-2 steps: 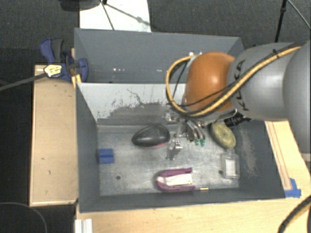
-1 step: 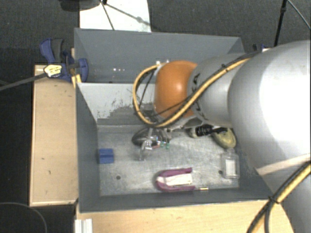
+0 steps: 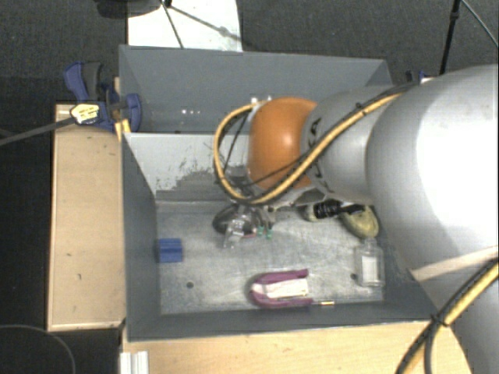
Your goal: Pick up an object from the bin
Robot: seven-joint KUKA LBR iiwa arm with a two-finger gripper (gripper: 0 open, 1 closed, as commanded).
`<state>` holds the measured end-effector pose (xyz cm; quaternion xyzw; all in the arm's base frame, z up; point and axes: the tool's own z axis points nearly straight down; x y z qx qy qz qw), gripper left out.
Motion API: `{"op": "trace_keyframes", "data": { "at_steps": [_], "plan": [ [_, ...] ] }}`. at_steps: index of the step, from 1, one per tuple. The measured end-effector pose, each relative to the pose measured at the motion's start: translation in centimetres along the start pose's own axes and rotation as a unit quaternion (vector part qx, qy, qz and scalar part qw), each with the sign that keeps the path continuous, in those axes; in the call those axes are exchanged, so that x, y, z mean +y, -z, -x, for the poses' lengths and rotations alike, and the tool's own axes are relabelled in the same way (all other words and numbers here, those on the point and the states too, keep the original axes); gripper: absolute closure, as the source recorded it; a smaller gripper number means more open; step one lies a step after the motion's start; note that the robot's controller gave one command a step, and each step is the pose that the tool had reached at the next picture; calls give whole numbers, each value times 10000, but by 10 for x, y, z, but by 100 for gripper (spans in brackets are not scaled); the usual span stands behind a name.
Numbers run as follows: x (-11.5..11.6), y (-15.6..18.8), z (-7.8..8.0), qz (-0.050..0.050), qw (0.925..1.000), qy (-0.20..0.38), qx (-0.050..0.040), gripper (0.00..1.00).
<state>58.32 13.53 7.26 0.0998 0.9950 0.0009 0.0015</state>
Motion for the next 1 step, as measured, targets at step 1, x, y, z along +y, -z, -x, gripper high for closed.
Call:
{"op": "trace_keyframes", "data": {
  "at_steps": [1],
  "plan": [
    [-20, 173, -26, 9, 9997, -222, -27, 100]
  ]
}}
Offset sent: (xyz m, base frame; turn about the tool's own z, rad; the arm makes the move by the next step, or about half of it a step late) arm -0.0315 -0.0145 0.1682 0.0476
